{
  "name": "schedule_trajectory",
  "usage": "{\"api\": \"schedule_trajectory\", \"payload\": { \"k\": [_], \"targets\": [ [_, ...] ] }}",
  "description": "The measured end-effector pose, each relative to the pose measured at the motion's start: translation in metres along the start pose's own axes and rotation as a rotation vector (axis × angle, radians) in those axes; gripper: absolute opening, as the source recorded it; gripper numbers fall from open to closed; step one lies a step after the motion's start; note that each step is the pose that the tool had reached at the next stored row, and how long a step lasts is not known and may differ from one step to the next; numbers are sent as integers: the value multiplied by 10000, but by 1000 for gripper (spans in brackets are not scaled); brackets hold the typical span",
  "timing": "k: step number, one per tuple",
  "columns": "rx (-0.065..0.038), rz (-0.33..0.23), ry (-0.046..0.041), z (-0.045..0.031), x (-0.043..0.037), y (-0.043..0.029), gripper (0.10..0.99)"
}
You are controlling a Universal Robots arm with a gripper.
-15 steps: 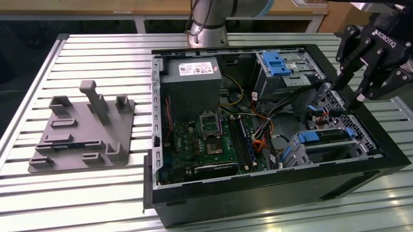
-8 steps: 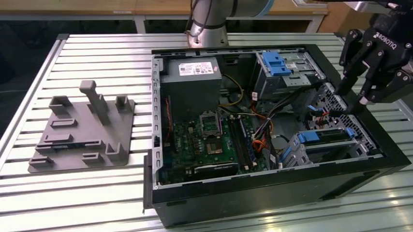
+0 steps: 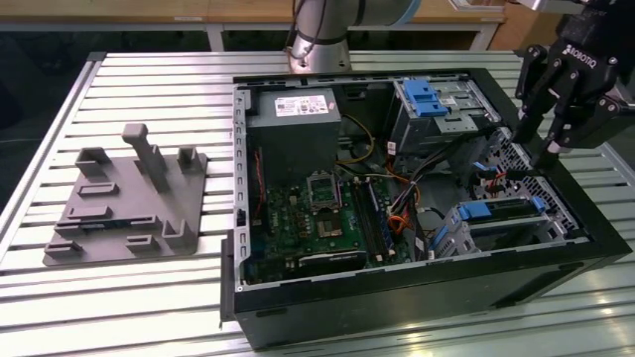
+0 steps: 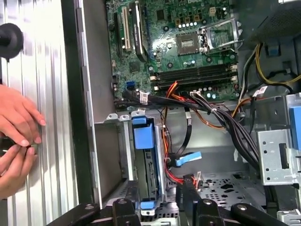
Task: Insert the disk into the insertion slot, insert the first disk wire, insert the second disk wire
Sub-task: 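Insert the first disk wire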
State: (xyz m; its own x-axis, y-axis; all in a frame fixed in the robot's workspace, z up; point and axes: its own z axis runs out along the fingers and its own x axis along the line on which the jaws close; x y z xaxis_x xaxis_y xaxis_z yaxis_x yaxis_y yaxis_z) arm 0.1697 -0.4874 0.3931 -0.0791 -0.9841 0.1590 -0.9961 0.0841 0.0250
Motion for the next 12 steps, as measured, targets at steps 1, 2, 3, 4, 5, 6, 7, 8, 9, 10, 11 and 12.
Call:
{"api": "schedule_trajectory", "payload": {
  "k": [1,2,3,4,5,6,7,8,9,10,11,12],
  "targets": [
    [-12,-1,27,10,-16,-26,498],
    [-28,-4,46,18,-26,-56,498],
    [-47,-7,64,26,-35,-87,498],
    [-67,-10,78,34,-42,-123,498],
    [-90,-12,85,45,-49,-160,498],
    [-114,-16,92,57,-56,-191,498],
    [-134,-20,103,68,-63,-213,498],
    [-150,-23,121,80,-69,-225,498],
    [-164,-25,141,92,-75,-227,498],
    [-176,-25,155,107,-86,-226,498],
    [-185,-26,164,123,-100,-226,498],
    [-189,-26,179,134,-124,-225,498]
  ]
}}
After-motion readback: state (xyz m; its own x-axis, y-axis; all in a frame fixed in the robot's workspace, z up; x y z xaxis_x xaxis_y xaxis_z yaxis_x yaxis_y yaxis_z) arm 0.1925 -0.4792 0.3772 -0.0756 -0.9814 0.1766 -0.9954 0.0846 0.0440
